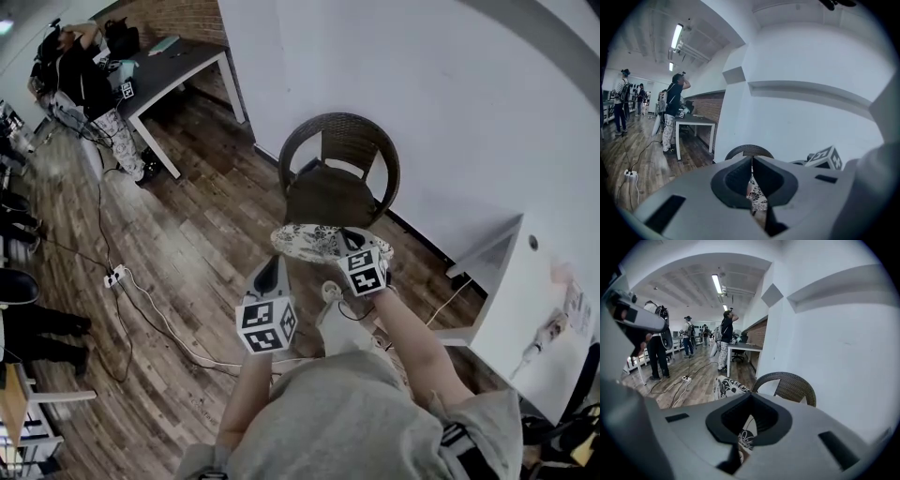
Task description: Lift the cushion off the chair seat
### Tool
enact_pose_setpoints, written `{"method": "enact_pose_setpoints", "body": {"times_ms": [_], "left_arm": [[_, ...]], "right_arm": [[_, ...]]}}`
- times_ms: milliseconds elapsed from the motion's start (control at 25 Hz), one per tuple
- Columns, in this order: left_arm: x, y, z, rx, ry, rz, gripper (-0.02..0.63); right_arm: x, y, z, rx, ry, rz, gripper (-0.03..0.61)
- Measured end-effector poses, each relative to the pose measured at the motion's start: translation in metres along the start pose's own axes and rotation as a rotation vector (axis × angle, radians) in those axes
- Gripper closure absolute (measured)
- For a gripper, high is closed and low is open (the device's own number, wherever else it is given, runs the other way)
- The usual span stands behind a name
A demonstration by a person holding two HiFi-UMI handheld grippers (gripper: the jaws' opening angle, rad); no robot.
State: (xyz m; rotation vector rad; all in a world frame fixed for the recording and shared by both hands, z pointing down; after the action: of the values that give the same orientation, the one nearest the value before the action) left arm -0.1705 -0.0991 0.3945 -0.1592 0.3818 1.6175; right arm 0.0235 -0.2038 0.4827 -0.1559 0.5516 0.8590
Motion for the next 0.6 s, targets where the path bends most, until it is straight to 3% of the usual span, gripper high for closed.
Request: {"method": "enact_pose_setpoints", "body": {"times_ms": [600], "left_arm": [[0.089,0.000,0.006,0.009,-0.041,-0.003,0.603]], "right_arm": [[0.120,0.060,-0.015,-0.001,-0.132,0.027,0.574]]}}
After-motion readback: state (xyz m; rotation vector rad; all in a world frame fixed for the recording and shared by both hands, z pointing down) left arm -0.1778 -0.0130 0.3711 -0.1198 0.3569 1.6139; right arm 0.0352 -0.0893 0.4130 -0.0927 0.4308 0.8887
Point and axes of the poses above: the fingertips, and each gripper's own axes: x backward along the fingers, y to its left, z out of its underside, the point moved 8 cm from there along x, backward along the fingers, and after that the axes turned 9 degrees about -z, right-handed, at the moved point
